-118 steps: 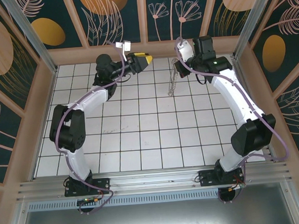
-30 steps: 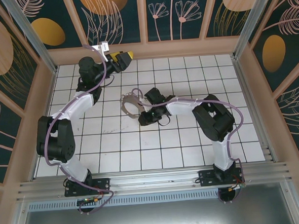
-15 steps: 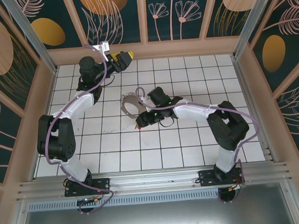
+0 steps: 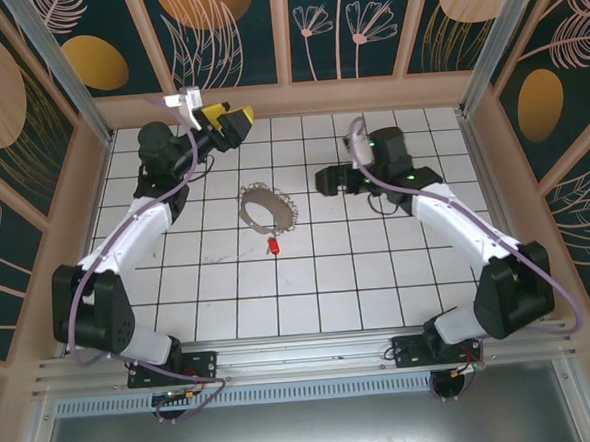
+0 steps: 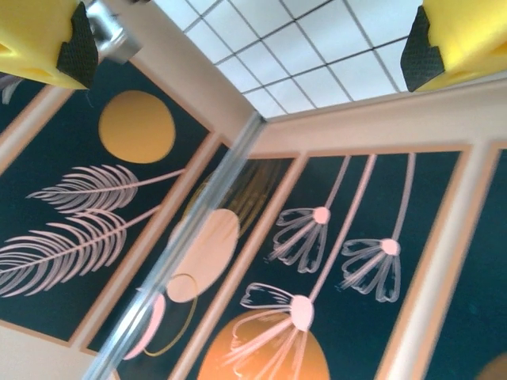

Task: Put the keys on the keyring

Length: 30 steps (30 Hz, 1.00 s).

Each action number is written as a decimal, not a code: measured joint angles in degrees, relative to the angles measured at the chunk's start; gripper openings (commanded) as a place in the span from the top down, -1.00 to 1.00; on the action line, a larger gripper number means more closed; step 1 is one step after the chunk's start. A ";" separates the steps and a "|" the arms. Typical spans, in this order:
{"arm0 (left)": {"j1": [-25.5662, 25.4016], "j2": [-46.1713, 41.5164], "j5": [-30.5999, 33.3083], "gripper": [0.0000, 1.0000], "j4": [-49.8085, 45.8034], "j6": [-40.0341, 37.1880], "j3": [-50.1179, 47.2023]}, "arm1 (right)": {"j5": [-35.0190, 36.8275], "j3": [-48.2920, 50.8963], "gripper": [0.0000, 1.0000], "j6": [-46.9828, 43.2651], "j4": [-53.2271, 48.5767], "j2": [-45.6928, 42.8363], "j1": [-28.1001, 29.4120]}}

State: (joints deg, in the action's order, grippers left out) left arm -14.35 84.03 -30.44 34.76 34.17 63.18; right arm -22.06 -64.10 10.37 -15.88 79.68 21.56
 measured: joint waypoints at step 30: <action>2.91 -13.40 54.73 -0.97 27.34 -32.30 -56.78 | 27.87 41.83 -0.97 -5.07 49.62 -11.13 -21.57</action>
State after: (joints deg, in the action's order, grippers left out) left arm -11.44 70.63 24.29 62.11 1.87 6.39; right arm 5.80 -22.26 5.30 33.74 68.55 -0.01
